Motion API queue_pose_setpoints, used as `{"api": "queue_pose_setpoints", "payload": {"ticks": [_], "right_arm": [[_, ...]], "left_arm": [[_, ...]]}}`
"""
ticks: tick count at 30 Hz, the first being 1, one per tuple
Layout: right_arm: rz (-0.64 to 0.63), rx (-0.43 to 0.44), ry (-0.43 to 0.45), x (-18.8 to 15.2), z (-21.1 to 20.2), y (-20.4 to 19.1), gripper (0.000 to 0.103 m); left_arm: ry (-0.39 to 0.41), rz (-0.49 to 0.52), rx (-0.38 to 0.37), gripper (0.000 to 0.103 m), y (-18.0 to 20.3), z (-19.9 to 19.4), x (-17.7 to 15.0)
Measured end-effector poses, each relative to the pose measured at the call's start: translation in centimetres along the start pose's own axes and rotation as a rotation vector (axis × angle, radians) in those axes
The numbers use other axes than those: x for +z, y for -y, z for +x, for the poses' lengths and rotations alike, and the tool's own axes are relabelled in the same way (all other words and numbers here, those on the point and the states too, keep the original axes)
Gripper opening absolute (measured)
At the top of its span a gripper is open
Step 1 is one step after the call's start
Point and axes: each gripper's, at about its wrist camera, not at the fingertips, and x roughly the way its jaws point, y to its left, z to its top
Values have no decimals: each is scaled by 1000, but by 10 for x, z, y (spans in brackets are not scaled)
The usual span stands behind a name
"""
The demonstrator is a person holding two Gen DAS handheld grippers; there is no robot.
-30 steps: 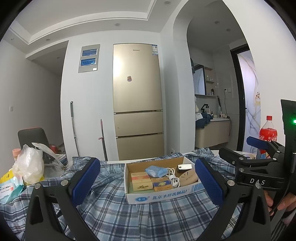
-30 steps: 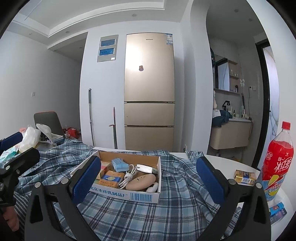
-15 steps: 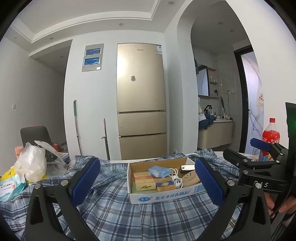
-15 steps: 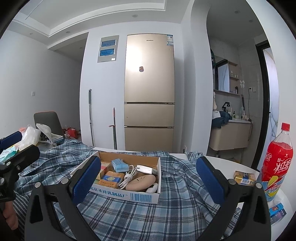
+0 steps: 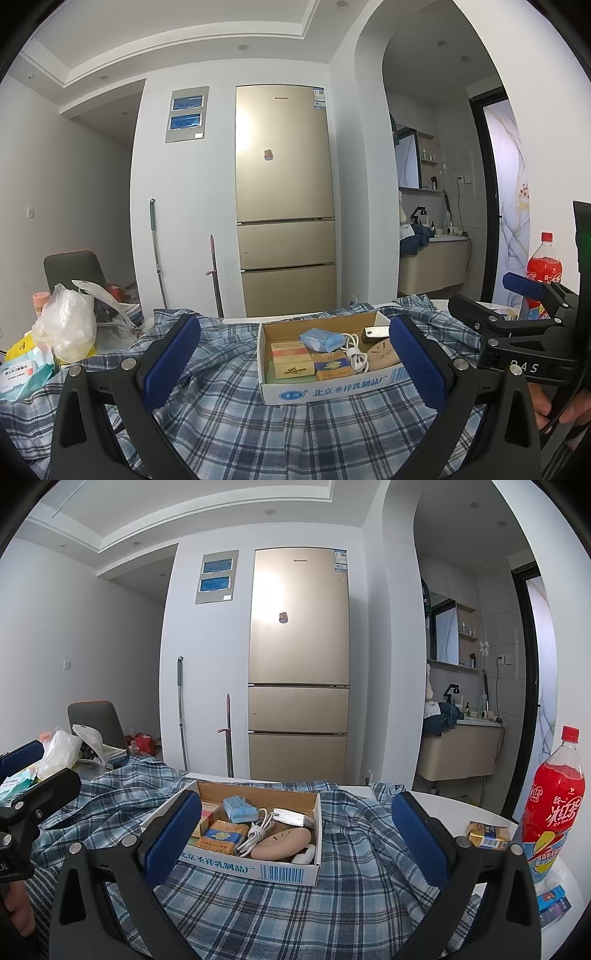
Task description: Organize soft objects
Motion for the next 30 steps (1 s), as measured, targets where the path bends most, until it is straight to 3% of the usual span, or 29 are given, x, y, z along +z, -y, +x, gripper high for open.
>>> {"api": "queue_pose_setpoints", "payload": {"ticks": [30], "right_arm": [[-3,0,-2,0,0,-1,103]], "left_arm": [[18,17,8,103,-1,-3,0]]}}
